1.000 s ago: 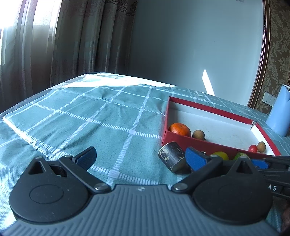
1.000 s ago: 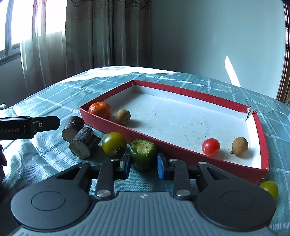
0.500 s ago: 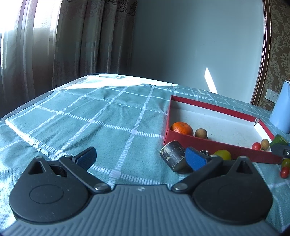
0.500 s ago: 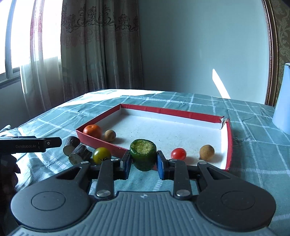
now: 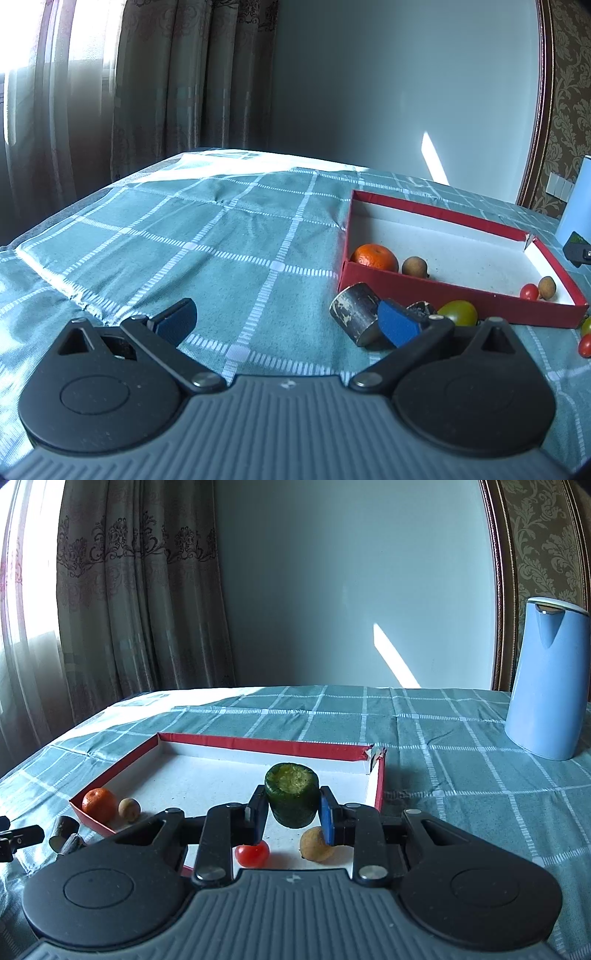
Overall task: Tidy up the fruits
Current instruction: 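Carry the green lime into the tray and open the right gripper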
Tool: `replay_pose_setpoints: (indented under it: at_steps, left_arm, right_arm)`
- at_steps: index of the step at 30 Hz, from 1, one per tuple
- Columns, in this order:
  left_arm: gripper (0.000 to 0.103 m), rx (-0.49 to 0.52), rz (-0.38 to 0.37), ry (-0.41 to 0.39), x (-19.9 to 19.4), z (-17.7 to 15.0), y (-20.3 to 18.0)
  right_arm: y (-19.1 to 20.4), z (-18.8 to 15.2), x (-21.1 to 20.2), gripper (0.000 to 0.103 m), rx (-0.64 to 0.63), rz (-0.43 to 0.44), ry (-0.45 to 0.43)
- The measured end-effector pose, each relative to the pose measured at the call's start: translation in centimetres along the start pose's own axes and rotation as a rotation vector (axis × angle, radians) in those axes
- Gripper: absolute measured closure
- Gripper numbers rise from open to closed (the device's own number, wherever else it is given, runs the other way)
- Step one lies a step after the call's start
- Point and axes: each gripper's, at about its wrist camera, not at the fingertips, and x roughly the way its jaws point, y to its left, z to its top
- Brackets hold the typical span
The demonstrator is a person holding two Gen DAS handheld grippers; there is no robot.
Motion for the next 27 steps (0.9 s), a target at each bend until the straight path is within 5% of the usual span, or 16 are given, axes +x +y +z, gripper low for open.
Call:
replay_pose_setpoints:
  at_steps: [27]
  left_arm:
    - [0.000, 0.024, 0.039, 0.009, 0.1, 0.0, -0.3]
  right_arm:
    - [-0.6, -2.9, 2.1, 0.074, 0.052, -0.025, 0.053]
